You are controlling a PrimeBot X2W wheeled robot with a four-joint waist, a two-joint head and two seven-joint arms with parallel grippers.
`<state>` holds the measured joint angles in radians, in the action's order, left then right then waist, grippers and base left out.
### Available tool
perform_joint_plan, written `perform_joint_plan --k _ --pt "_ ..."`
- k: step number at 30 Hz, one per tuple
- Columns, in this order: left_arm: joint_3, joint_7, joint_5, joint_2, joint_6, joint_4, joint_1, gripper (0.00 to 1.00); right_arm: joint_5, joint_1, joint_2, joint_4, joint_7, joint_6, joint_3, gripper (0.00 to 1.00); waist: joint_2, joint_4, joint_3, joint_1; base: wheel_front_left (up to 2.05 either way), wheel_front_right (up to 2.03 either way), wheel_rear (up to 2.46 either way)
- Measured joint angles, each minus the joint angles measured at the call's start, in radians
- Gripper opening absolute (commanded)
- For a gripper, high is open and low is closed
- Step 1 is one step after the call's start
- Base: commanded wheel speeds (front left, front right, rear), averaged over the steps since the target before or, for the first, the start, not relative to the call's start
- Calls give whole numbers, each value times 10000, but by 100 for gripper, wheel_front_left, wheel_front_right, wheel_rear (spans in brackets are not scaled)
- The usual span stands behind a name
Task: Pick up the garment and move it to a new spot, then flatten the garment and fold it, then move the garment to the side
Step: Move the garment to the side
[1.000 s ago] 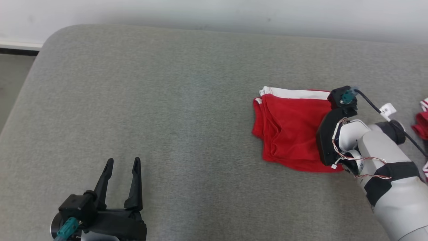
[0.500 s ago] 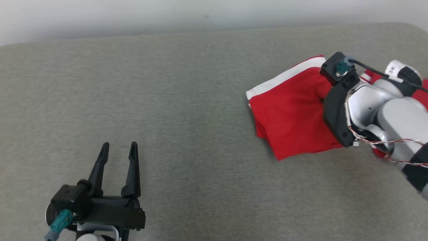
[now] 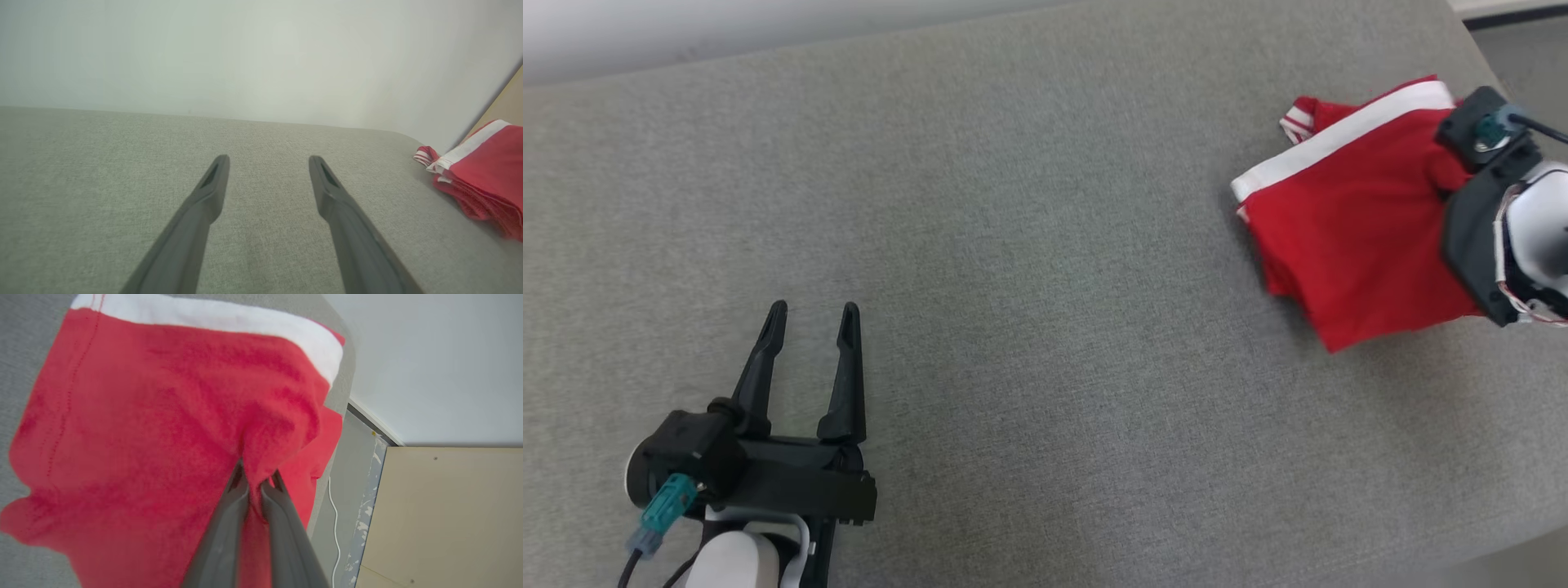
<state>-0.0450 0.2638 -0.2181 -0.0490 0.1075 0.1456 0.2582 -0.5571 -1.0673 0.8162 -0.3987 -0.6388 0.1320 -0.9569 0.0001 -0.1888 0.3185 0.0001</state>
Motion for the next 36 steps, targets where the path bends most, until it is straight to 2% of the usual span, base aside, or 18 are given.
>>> perform_joint_plan --k 8,11,12,13,14,15,16,20,24,29,36 --pt "52 0 314 -2 119 -150 244 100 372 30 13 -1814 1168 0 1095 0 0 -100 564 -1 0 0 0" --pt "96 0 445 -13 151 -199 308 100 571 124 -251 -2708 1570 0 1831 0 0 -30 773 -1 0 0 0" --pt "127 -2 506 -25 161 -217 414 100 803 230 -460 -3285 1770 0 2368 0 0 41 897 -1 0 0 0" --pt "140 0 533 -36 163 -232 466 100 920 277 -554 -3593 1916 0 2685 13 0 83 949 -1 0 0 0" --pt "148 0 552 -44 165 -245 497 100 1091 315 -640 -3894 2010 0 2991 17 1 133 996 0 0 0 0" --pt "153 0 558 -46 174 -244 510 100 1231 371 -742 -4171 2056 0 3262 41 0 183 1034 0 0 0 0" --pt "150 0 573 -48 176 -245 515 100 1331 441 -863 -4474 2184 0 3576 100 0 230 1067 -1 0 0 0" --pt "192 -2 577 -90 209 -211 542 100 1964 612 -1432 -5254 2986 0 4704 100 0 366 1096 0 0 0 0" --pt "286 0 424 -86 221 -77 483 100 2167 1043 -2161 -5239 3988 0 5432 100 0 418 865 0 0 0 0" --pt "497 -2 276 -84 222 -31 147 100 2148 1930 -2778 -4648 5331 0 6098 100 -1 480 363 -2 0 0 0" --pt "1204 0 65 -81 234 -54 -619 100 1812 3733 -3731 -3024 6924 0 6617 100 -1 632 -600 -3 0 0 0"
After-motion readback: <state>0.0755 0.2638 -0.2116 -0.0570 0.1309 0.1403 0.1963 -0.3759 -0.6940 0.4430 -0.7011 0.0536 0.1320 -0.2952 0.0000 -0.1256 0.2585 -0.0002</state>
